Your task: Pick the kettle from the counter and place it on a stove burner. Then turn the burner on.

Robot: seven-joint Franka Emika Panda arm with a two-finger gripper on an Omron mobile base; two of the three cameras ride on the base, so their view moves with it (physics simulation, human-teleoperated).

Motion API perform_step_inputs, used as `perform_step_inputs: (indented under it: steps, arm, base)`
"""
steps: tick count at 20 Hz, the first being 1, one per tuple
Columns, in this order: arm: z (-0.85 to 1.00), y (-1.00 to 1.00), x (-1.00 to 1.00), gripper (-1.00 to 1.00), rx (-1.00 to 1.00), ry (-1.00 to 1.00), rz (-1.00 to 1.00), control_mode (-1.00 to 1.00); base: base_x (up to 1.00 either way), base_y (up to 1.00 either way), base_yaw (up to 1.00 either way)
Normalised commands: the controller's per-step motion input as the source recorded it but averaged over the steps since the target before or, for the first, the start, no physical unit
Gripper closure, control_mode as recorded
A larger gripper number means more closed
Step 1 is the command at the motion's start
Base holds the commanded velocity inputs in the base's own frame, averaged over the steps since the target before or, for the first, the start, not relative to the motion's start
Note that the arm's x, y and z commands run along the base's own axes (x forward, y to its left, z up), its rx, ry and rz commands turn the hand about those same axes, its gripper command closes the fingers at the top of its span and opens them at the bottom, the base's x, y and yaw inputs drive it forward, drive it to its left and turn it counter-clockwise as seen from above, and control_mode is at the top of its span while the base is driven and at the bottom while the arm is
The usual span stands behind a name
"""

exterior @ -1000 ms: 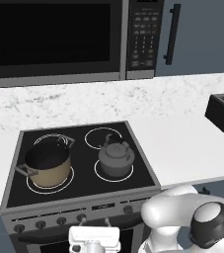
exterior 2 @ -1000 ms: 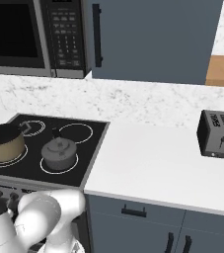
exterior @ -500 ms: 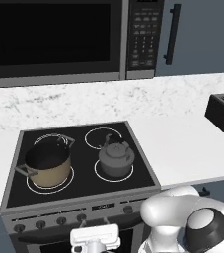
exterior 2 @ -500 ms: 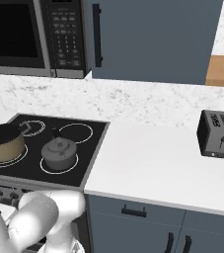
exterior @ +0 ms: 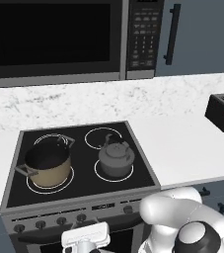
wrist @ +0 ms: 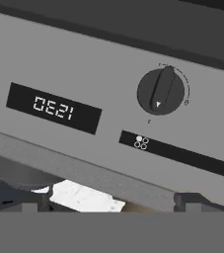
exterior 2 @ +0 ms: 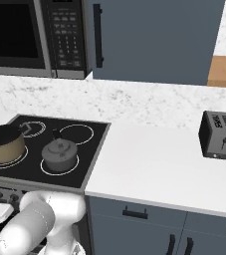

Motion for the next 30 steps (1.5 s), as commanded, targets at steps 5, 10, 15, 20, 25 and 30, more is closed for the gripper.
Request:
perform_step_inputs:
  steps: [5,10,15,20,25,30]
  arm:
    - [-0.44,0.09,0.12,-1.0,-0.06,0.01,0.0,-1.0]
    - [-0.21,0.0,0.07,-1.0,0.0,0.0,0.0,-1.0]
    - [-0.01,0.0,0.12,-1.0,0.0,0.0,0.0,-1.0]
    - [0.0,-0.23,0.12,-1.0,0.0,0.0,0.0,-1.0]
    - [0.0,-0.04,0.1,-1.0,0.0,0.0,0.0,-1.0]
    - [-0.04,0.0,0.21,-1.0,0.0,0.0,0.0,-1.0]
  base:
    - [0.0,0.0,0.0]
    - [0.0,0.0,0.0]
    - [0.0,0.0,0.0]
    - [0.0,0.0,0.0]
    - [0.0,0.0,0.0]
    - [0.0,0.0,0.0]
